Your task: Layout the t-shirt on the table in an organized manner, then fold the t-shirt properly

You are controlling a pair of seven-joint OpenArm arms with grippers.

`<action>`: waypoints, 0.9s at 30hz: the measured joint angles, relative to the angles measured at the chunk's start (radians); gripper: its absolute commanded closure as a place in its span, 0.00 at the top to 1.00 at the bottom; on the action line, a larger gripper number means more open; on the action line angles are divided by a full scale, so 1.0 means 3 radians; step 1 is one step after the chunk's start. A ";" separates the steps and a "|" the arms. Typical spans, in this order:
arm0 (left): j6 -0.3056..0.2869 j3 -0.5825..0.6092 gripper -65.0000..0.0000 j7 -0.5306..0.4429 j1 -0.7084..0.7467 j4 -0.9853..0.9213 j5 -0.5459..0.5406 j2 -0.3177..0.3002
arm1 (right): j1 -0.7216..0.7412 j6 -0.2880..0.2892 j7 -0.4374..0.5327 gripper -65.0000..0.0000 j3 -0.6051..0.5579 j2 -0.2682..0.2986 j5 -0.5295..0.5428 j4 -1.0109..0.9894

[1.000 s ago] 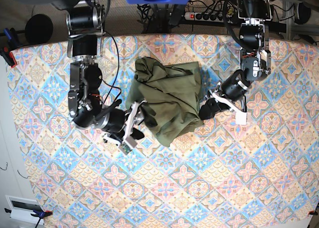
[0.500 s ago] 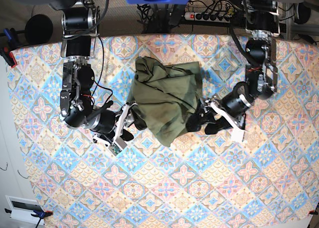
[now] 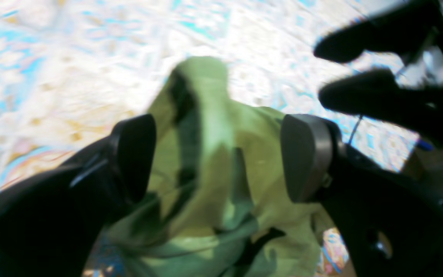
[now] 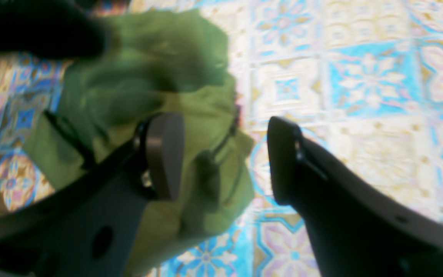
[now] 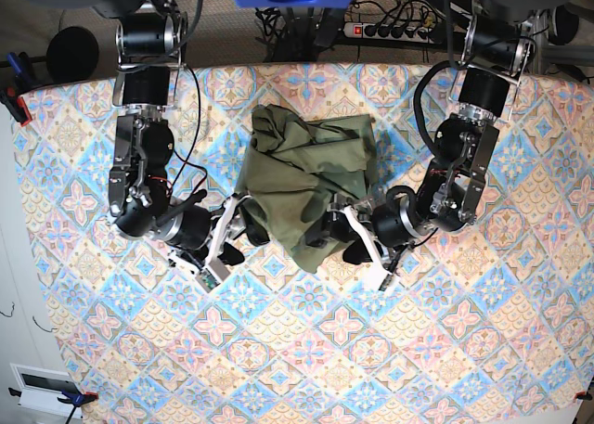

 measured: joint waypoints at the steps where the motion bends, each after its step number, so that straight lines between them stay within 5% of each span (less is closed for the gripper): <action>1: 0.0004 0.0024 0.77 0.0000 -0.0001 0.0000 0.0005 -0.0005 | 0.0000 0.0000 -0.0001 0.51 0.0014 0.0006 0.0000 0.0000; 7: 0.0008 0.0298 0.69 -0.0015 -0.0008 -0.0031 0.0031 -0.0080 | -0.0006 0.0000 -0.0003 0.51 0.0053 0.0004 0.0000 -0.0001; 13: 0.0006 0.0356 0.00 -0.0038 -0.0008 -0.0058 0.0028 -0.0062 | -0.0006 0.0000 -0.0004 0.51 0.0051 0.0009 0.0000 -0.0001; 18: 0.0008 0.0282 0.00 -0.0043 0.0071 -0.0003 -0.0024 -0.0154 | -0.0008 0.0000 -0.0003 0.51 0.0051 -0.0003 0.0000 0.0000; 27: 0.0000 -0.0662 0.00 -0.0050 0.1124 0.0821 -0.0376 -0.0402 | -0.0008 0.0000 0.0003 0.51 0.0051 -0.0001 0.0001 0.0069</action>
